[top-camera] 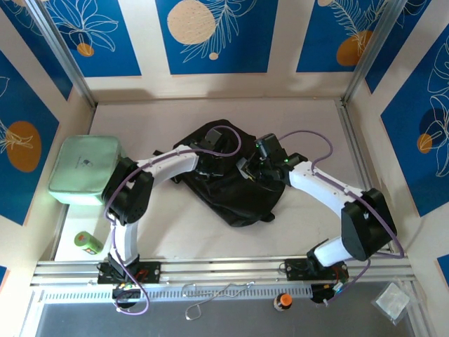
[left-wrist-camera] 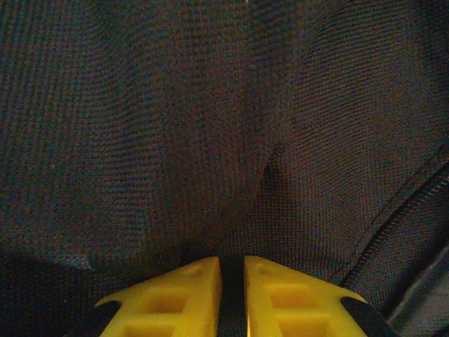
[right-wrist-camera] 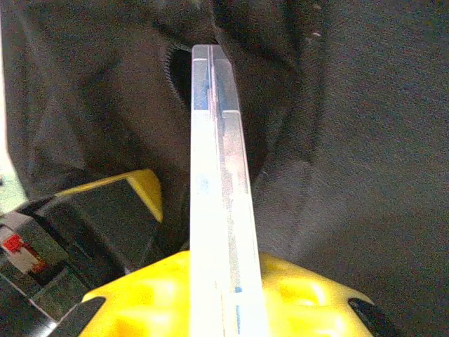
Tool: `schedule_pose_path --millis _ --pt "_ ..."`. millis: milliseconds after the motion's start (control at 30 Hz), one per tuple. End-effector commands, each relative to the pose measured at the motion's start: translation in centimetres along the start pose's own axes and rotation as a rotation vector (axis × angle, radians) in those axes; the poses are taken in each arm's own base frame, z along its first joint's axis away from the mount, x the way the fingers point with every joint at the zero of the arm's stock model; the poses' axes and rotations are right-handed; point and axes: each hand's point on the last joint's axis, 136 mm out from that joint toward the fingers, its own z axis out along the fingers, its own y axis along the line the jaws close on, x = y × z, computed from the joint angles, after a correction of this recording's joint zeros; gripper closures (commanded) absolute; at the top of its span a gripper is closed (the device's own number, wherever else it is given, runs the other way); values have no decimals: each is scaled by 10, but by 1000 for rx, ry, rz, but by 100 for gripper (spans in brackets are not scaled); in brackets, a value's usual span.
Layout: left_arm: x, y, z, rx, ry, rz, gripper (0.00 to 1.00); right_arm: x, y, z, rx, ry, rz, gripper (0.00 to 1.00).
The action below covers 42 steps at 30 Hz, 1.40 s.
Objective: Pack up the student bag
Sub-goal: Place the loose stationery in the student bag.
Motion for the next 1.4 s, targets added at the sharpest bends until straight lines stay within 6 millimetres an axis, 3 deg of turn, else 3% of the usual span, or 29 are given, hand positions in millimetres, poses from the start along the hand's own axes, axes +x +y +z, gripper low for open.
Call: schedule_pose_path --millis 0,233,433,567,733,867,967,1133,1267,1367 --pt "38 19 12 -51 136 14 83 28 -53 37 119 145 33 100" --pt "35 19 7 -41 118 12 81 50 -17 51 -114 276 -49 100" --pt "23 23 -9 -45 66 10 81 54 0 45 -277 336 -114 99" --pt "9 22 -35 -13 -1 9 80 55 3 42 -331 374 -179 98" --pt "-7 23 -68 44 -81 -26 75 45 5 52 -338 383 -174 96" --pt "-11 35 -81 67 -121 -77 70 41 15 62 -334 390 -177 88" --pt "-11 49 -85 58 -131 -118 63 32 8 63 -286 381 -147 76" --pt "-7 64 -93 71 -157 -182 48 23 -6 36 -291 325 -145 51" --pt "-6 74 -99 71 -185 -230 40 30 -4 13 -318 332 -155 47" --pt "-6 80 -101 71 -208 -266 36 34 -4 9 -311 344 -141 48"
